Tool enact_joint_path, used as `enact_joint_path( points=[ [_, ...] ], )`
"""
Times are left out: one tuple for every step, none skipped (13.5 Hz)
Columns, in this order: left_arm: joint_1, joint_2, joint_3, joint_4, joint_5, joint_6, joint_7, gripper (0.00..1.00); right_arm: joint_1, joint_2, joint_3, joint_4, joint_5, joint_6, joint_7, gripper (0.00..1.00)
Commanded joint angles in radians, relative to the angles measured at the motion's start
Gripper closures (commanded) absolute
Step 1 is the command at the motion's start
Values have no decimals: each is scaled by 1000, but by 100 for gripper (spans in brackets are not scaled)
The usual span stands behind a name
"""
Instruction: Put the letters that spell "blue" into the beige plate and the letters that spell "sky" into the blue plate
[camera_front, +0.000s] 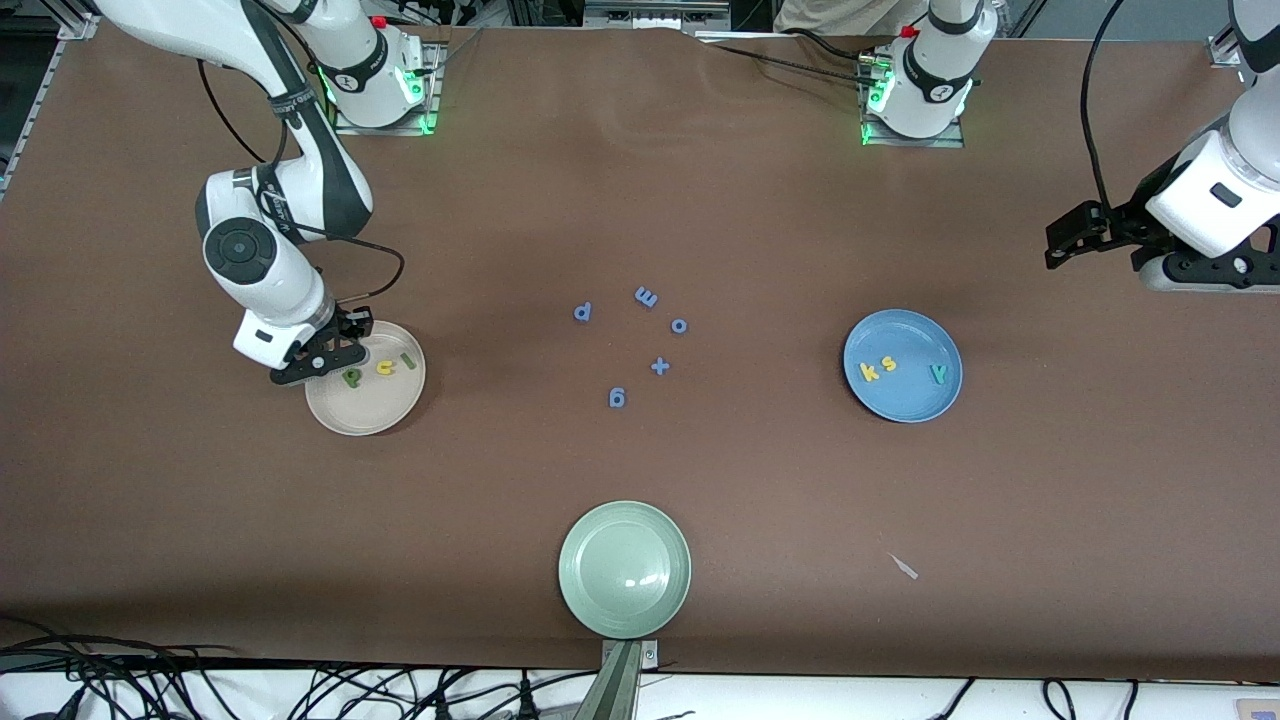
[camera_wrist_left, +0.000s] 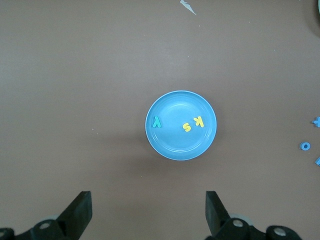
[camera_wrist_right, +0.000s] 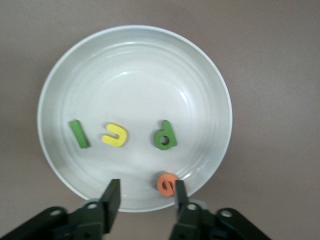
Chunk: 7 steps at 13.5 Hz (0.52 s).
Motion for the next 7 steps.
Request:
enact_joint_path(
  points=[
    [1, -20, -1, -16, -2, -3, 43, 0, 0, -53, 13, 20, 61, -73, -14, 19],
    [1, -20, 0, -16, -2, -3, 46, 0, 0, -59, 31, 66, 73, -142, -14, 18],
    [3, -20, 2, -16, -2, -5, 49, 0, 0, -70, 52, 115, 102, -216, -8, 16],
    [1, -20, 2, -16, -2, -7, 49, 0, 0, -82, 59, 163, 128, -290, 3, 5],
    [1, -20, 2, -16, -2, -5, 49, 0, 0, -101, 68, 201, 142, -350, 11, 0],
    [1, -20, 2, -16, -2, -5, 49, 0, 0, -136, 89, 231, 145, -394, 24, 0],
    [3, -22, 2, -16, -2, -7, 49, 0, -2, -171, 94, 249, 150, -416, 29, 0]
  ],
)
